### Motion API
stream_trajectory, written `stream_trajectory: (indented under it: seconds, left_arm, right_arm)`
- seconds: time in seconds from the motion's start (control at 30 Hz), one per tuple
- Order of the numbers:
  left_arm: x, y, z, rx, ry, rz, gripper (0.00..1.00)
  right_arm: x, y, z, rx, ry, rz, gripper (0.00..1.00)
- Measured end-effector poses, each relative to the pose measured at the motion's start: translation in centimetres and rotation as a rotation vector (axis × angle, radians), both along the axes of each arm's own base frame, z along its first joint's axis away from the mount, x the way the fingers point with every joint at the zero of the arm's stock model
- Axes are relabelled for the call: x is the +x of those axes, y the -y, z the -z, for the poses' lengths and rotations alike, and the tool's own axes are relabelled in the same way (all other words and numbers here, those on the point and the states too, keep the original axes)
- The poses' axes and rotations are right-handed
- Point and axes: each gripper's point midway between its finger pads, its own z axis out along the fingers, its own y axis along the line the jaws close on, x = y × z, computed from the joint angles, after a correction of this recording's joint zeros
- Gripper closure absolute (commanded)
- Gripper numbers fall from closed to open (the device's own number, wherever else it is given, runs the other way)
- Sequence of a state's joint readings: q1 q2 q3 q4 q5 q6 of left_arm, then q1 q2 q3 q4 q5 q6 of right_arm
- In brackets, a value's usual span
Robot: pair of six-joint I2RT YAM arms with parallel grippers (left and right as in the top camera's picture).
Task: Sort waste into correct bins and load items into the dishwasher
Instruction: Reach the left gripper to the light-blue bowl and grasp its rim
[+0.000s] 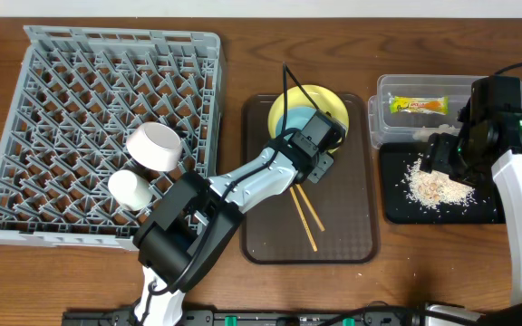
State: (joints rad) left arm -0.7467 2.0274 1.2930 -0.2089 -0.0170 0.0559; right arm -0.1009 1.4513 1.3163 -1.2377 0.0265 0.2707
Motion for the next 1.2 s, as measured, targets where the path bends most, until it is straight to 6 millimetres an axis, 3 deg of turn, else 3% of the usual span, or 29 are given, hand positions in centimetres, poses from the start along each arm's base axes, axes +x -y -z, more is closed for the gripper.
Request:
stream_trajectory:
  seconds: [0.1,0.5,0.57,0.63,0.77,0.83,0.87,0.9,1.2]
  left_arm:
    - [-0.1,-0.5,0.2,0.023,-0.004,-0.007,0.72]
    - [-1.0,-1.5,0.7,0.067,-0.043,-0.013,0.74]
    - [-0.9,-1.4,0.0,0.056,-0.032,-0.014,0.87]
    - [-0.8,-1.2,-1.2,0.041,-0.012,-0.01,0.92]
    - [-0.6,-1.1,-2.9,0.017,0.014,-0.015,0.92]
    - [-0.8,-1.3,-2.8,0.025,0.006,-0.015,0.92]
    - [-0.9,-1.4,-2.7,0.033,-0.002,-0.015,0.76]
    - [-1.1,-1.6,-2.5,0.04,-0.01,-0.015,0.71]
    - [-1.2,-1.7,-2.3,0.045,-0.015,-0.016,0.73]
  right_arm:
    - [0.0,0.0,0.0,0.0,0.0,0.0,0.23]
    - [0.0,0.0,0.0,0.0,-0.001,0.0,0.23]
    - [0.0,0.0,0.0,0.0,-0.001,0.0,0.23]
    - [0.0,0.0,0.0,0.0,-0.001,0.0,0.23]
    - [-0.1,0.0,0.0,0.0,-0.002,0.0,0.24]
    - [-0.1,0.0,0.0,0.0,-0.005,0.0,0.24]
    - [-0.1,0.0,0.0,0.001,-0.006,0.0,0.24]
    - [-0.2,0.0,0.0,0.001,-0.008,0.0,0.24]
    - [-0.2,0.0,0.0,0.001,-0.008,0.0,0.24]
